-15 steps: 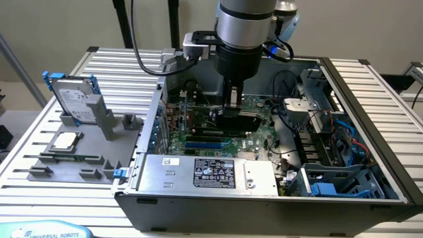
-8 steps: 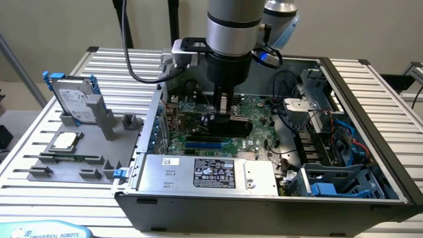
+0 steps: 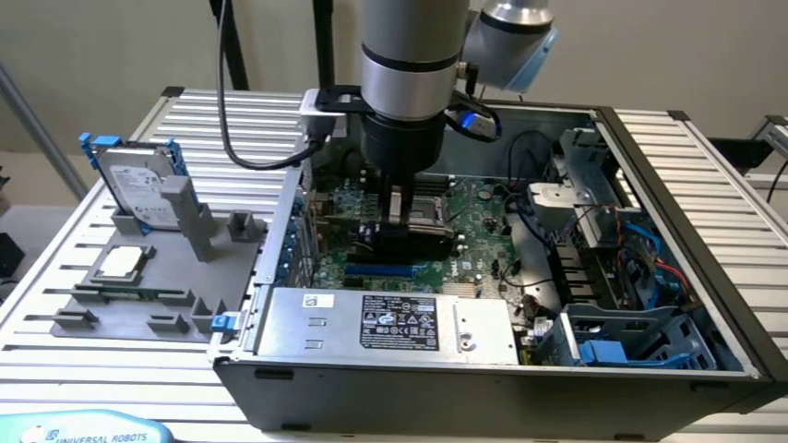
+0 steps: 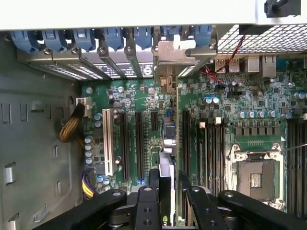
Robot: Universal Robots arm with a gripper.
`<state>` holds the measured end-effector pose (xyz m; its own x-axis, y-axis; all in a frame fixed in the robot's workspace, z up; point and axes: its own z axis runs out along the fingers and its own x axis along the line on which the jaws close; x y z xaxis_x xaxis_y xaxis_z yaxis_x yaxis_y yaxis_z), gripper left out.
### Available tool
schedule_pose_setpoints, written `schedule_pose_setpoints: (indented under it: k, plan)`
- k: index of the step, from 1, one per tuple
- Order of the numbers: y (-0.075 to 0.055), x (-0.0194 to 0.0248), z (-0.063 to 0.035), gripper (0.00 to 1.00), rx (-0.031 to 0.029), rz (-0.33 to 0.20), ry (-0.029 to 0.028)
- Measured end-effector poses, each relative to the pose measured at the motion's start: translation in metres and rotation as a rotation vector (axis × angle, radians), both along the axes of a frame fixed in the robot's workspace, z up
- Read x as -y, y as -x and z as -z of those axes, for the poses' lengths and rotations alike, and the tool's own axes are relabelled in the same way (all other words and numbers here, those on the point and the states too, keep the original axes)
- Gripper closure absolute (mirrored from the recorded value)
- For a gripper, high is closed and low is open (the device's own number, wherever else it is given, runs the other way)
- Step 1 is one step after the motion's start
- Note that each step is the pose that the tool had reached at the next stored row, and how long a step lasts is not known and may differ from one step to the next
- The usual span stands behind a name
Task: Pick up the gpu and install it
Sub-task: 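Insert the gpu into the slot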
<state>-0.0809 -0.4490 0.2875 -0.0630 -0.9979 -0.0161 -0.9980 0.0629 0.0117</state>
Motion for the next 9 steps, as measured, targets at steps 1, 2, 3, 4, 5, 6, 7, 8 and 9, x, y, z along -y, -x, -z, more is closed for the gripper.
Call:
schedule_pose_setpoints:
  k: [1, 2, 3, 4, 5, 6, 7, 8, 9]
  plan:
    - [0.0005, 0.0000, 0.0014, 0.73, 0.0000, 0.000, -0.0002]
    - [0.0008, 0.0000, 0.0022, 0.73, 0.0000, 0.000, -0.0004]
    - [0.0010, 0.0000, 0.0027, 0.73, 0.0000, 0.000, -0.0004]
    - [0.0012, 0.0000, 0.0031, 0.73, 0.0000, 0.000, -0.0004]
    - [0.0015, 0.0000, 0.0036, 0.73, 0.0000, 0.000, -0.0004]
    - [0.0019, 0.0000, 0.0040, 0.73, 0.0000, 0.000, -0.0004]
    - [0.0023, 0.0000, 0.0045, 0.73, -0.0001, 0.000, -0.0004]
    - [0.0028, 0.0000, 0.0051, 0.73, 0.0000, 0.000, -0.0004]
    - [0.0032, 0.0000, 0.0057, 0.73, 0.0000, 0.000, -0.0005]
